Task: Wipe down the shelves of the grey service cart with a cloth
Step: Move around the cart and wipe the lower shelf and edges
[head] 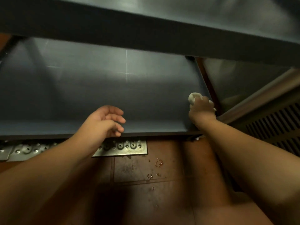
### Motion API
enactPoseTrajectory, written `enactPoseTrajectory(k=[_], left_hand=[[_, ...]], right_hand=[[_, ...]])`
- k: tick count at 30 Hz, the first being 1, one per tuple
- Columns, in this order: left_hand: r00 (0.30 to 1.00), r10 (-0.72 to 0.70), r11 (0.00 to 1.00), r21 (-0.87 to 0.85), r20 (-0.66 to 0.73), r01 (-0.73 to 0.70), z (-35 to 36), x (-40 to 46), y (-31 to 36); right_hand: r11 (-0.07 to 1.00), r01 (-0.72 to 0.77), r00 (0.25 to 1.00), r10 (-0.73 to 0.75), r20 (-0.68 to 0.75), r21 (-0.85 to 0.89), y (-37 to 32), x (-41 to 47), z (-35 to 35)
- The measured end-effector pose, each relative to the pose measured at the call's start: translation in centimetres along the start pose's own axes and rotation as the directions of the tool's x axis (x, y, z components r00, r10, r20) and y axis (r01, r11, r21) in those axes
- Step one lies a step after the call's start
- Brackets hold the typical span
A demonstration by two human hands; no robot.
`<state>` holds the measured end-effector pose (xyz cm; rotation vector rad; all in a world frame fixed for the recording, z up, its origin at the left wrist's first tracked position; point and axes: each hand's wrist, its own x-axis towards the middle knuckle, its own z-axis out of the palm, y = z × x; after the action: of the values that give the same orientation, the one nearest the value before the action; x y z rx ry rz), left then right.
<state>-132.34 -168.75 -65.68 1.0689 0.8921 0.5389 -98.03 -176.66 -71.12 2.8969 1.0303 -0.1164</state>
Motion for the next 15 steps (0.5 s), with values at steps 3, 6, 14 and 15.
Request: enactPoseTrajectory(k=[3,6,14,15], left_hand=[[1.0,-0.002,1.0,0.0,-0.019,0.002,-0.2,0.2,-0.4],[0.998,-0.003,1.0,0.015,-0.059,0.004,-0.6,0.4,-0.4],[0.993,0.022,1.0,0.014,-0.118,-0.02,-3.8,0.5,0.2],[0.992,0.017,1.0,0.016,-0.123,-0.015,-4.4,0.4,0.0]], right_hand=[[0.989,0.055,0.988,-0.035,-0.15,0.136,-0.1,1.2,-0.9],[0.98,0.099,0.991,-0.082,-0.102,0.17,-0.2,1.8,-0.8],[0.967,0.093,0.992,-0.07,-0.106,0.237,-0.6,2.2,0.9],[0.959,0.08,0.993,-0.052,-0.109,0.272,-0.7,2.2,1.0]])
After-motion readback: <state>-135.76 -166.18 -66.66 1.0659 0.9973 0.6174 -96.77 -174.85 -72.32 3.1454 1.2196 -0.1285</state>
